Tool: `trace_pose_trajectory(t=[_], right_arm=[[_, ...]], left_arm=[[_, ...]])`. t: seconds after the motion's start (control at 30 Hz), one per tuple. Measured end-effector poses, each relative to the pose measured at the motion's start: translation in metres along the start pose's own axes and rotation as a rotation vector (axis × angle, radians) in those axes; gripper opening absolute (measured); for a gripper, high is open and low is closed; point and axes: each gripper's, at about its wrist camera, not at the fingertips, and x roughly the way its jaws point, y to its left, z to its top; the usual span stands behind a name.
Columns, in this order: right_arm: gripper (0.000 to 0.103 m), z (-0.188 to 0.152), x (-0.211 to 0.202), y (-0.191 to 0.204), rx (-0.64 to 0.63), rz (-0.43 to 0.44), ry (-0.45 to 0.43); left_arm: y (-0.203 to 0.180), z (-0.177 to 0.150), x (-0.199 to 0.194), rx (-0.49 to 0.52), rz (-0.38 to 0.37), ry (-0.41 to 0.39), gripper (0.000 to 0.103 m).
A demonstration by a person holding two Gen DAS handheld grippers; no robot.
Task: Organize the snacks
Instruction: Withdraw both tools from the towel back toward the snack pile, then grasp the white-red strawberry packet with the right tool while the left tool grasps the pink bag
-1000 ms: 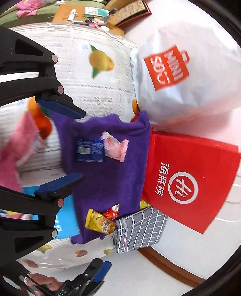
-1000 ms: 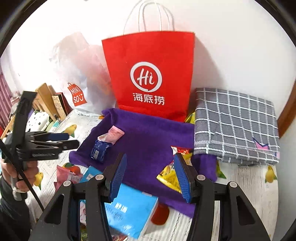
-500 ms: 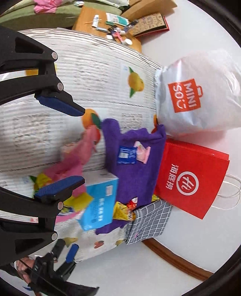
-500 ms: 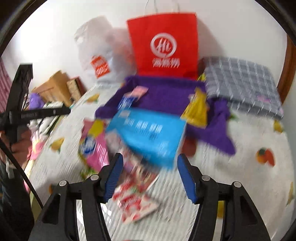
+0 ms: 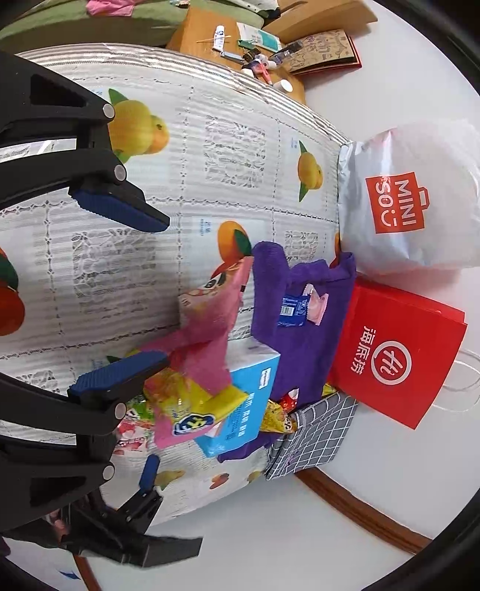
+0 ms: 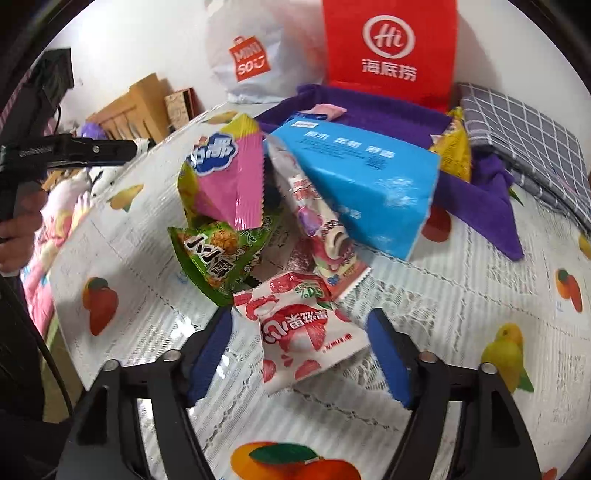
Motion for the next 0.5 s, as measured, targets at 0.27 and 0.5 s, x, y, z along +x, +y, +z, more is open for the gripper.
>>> trace_pose_trajectory(t=[0.27,0.5], right_arm=[[0.073,0.002,0.029,0.008,-0.076,-0.054,0.057],[0.051,-0.01,0.011,0.008,-0.041,-0.03,0.037]], left_arm=[[0.004,-0.011,-0.003,0.007,-0.002,-0.002,0.065],[0.011,-0.019,0.003,-0.007,-0.007,0.007,0.065]])
